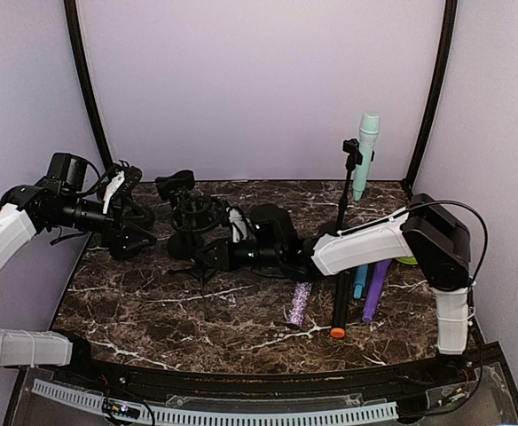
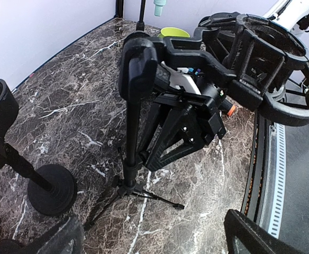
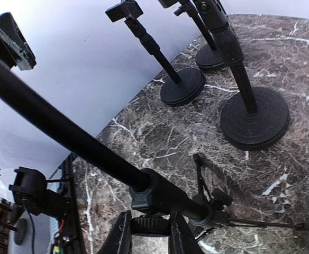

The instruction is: Remove the microphone from the stand

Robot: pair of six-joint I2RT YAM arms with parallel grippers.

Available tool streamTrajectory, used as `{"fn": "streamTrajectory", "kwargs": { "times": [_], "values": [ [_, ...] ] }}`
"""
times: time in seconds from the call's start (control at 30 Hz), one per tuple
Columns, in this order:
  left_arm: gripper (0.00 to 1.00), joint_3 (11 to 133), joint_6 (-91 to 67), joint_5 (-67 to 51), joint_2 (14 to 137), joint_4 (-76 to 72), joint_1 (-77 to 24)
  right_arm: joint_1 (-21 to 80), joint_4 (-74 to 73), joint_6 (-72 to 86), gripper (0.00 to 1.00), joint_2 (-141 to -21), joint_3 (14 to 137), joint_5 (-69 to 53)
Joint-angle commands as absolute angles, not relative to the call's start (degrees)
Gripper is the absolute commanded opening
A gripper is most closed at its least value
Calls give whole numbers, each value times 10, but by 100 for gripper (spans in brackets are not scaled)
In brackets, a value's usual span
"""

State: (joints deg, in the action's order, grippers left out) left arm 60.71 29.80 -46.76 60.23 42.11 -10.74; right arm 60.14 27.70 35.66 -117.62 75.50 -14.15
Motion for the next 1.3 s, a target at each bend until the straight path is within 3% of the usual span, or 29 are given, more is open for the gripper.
{"fn": "streamTrajectory", "kwargs": {
  "times": [0.0,0.37,0.5,0.63,0.73,0.8,0.97,1.1,1.27],
  "values": [
    [95,607,303,-481,595,435,-103,630,225,232,0,-1145,753,-23],
    [95,614,304,-481,599,439,-103,688,260,93,4,-1138,732,217],
    [95,616,304,-480,600,441,-103,703,304,71,19,-1126,711,269],
    [95,619,305,-479,600,443,-103,703,328,96,57,-1109,686,265],
    [95,621,304,-479,602,444,-103,700,350,135,76,-1091,665,243],
    [95,623,303,-481,604,445,-102,694,362,171,82,-1076,635,203],
    [95,628,304,-483,606,448,-101,651,353,323,84,-1069,617,33],
    [95,625,306,-486,603,448,-102,637,423,382,83,-1058,562,-10],
    [95,620,304,-486,603,445,-102,600,492,514,70,-1121,581,-136]
  ]
}}
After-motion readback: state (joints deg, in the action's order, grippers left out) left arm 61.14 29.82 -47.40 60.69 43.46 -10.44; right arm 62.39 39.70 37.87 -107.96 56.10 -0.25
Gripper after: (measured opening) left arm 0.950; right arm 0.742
